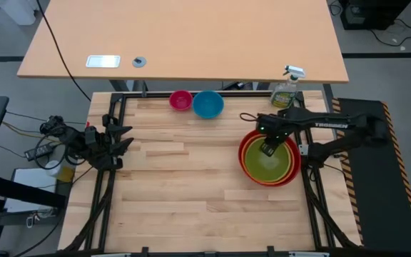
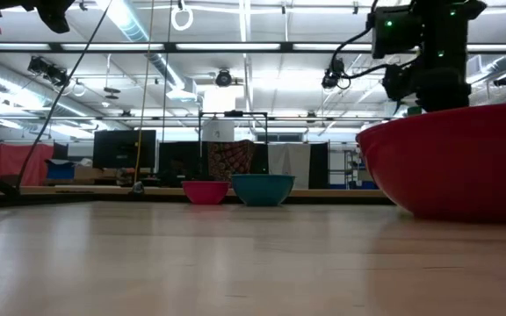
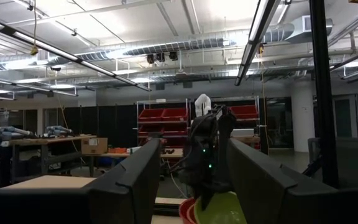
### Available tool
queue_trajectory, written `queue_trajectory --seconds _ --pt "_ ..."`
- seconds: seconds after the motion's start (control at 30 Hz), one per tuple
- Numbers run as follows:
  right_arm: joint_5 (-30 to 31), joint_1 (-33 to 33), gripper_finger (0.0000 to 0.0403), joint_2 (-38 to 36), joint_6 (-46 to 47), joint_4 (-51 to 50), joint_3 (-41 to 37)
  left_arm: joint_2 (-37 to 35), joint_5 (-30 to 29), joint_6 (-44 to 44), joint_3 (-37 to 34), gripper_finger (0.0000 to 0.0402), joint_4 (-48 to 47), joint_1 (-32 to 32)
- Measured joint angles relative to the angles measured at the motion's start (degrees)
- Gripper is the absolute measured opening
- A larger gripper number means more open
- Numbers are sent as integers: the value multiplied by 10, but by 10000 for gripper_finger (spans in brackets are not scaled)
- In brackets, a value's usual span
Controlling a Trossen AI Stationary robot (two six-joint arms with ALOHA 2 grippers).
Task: Nest bowls inside each other
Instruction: Stack the green bowl on the orange bowl, then stack the blue bowl on the green bowl
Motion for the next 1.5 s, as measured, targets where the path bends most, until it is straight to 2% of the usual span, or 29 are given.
queue_trajectory --seconds 0.13,0.27,0.43,0.57,0.73,1.0,1.13,1.33,1.4,1.5 --pt "-13 9 187 30 13 10 3 0 0 0 0 189 0 0" --pt "-2 10 236 67 33 -87 38 0 0 -1 0 189 0 0" --pt "60 20 259 87 58 -204 121 0 0 -3 0 189 0 0" --pt "117 38 258 83 79 -203 192 0 0 -3 0 189 0 0" --pt "190 51 252 86 99 -95 229 0 0 -3 0 189 0 0" --pt "195 19 247 145 66 116 214 0 0 -3 0 189 0 0" --pt "183 0 247 200 -24 223 214 0 0 -3 0 189 0 0" --pt "107 -16 247 278 -175 377 214 0 0 4 0 189 0 0" --pt "108 -18 247 301 -217 405 217 0 0 4 0 189 0 0" --pt "152 -18 247 332 -299 434 227 0 0 4 0 189 -4 0"
